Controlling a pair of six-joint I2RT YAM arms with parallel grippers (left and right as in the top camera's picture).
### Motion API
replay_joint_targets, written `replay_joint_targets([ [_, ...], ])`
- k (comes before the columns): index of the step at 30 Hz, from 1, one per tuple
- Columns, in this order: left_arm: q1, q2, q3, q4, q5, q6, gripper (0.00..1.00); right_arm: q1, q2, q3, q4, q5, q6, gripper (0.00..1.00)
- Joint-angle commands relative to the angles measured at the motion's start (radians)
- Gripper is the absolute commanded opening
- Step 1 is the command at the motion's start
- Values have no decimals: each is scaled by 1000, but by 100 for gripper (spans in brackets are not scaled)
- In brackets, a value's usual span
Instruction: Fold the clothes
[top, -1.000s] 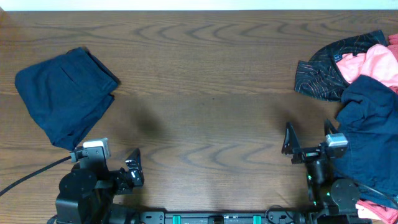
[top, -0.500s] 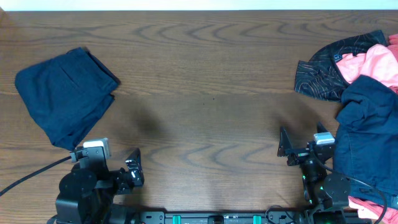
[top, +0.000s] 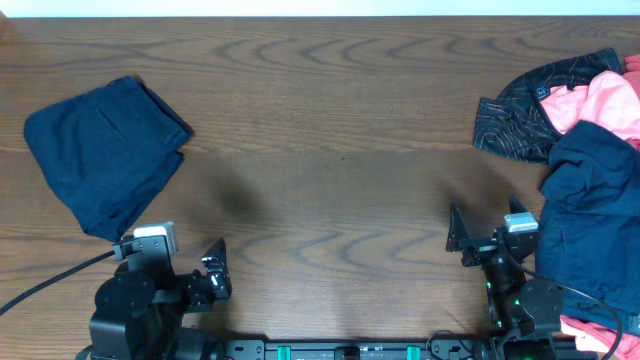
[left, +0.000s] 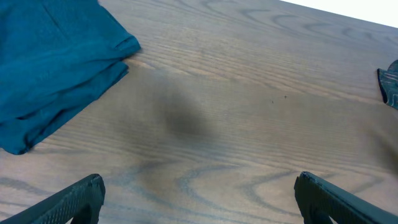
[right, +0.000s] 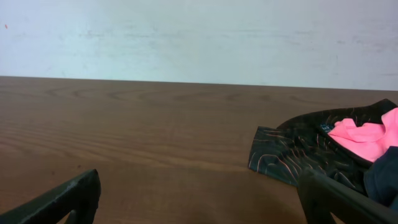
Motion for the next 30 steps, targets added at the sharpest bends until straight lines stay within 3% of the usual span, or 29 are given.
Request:
replay_joint_targets([
  [1, 2, -2, 0, 4, -11, -9, 98, 6, -7, -1, -4, -11, -18, 99],
  [15, 6, -2, 0, 0, -18, 3, 98, 6, -7, -1, -4, -11, -18, 99],
  [21, 94, -38, -79, -30, -57, 29, 98, 6, -7, -1, -4, -11, -18, 99],
  [30, 122, -287, -481, 332, -56, 29, 98, 6, -7, -1, -4, -11, -18, 99],
])
